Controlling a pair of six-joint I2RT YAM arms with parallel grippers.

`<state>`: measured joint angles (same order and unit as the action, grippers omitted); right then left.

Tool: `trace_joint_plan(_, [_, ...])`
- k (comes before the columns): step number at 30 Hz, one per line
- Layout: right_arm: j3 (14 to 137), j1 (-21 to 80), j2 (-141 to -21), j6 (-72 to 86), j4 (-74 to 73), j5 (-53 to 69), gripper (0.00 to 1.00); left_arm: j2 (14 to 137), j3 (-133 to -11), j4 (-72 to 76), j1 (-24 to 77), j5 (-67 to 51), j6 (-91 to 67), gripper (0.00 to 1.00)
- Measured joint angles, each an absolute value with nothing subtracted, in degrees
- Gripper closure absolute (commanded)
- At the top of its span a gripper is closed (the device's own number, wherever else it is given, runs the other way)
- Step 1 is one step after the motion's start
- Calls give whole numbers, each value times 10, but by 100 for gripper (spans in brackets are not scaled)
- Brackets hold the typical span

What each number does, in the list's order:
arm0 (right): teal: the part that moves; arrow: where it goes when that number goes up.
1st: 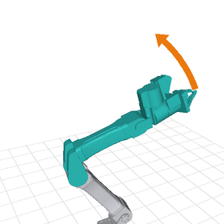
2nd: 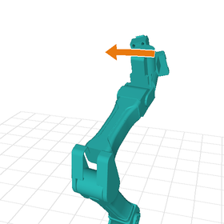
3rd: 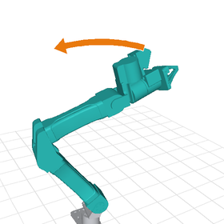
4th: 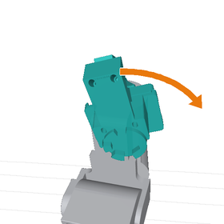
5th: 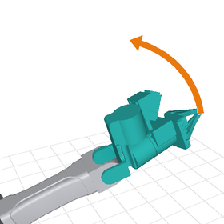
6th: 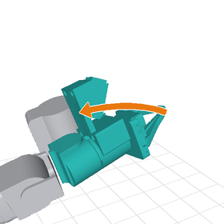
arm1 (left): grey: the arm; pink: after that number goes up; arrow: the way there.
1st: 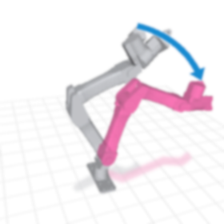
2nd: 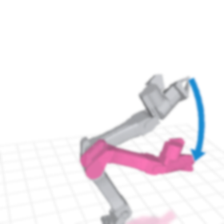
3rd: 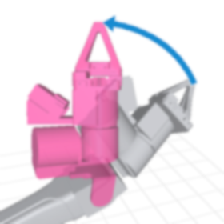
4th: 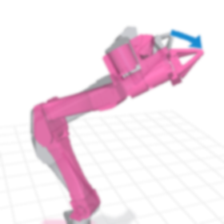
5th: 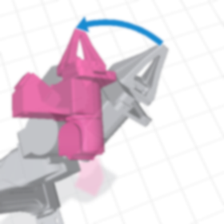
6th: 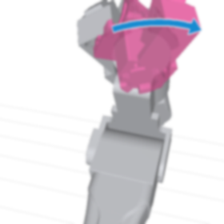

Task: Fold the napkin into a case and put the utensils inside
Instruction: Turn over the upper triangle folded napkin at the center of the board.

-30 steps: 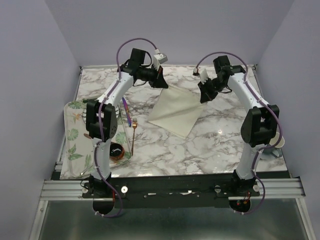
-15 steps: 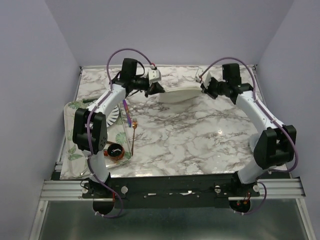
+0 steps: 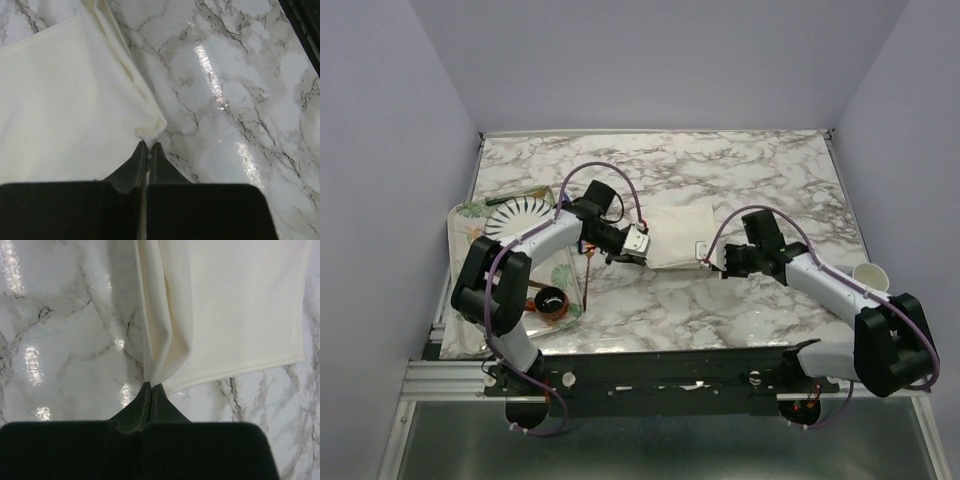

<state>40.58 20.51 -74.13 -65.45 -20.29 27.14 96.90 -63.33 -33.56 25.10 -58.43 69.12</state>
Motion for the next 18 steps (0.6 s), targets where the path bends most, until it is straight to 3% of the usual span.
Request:
trace_joint_plan(11, [344, 258, -703, -676, -205, 256, 99, 944, -604, -417, 321, -493, 784, 97])
trace_joint_plan(13, [331, 267, -691, -679, -206, 256, 95, 931, -584, -414, 336, -477, 784, 83])
trace_joint_plan(16, [318, 282, -681, -685, -218, 256, 69, 901, -545, -403, 369, -448, 785, 50])
trace_joint_plan(18, [318, 284, -677, -690, -231, 253, 55, 886, -525, -404, 386, -433, 790, 45])
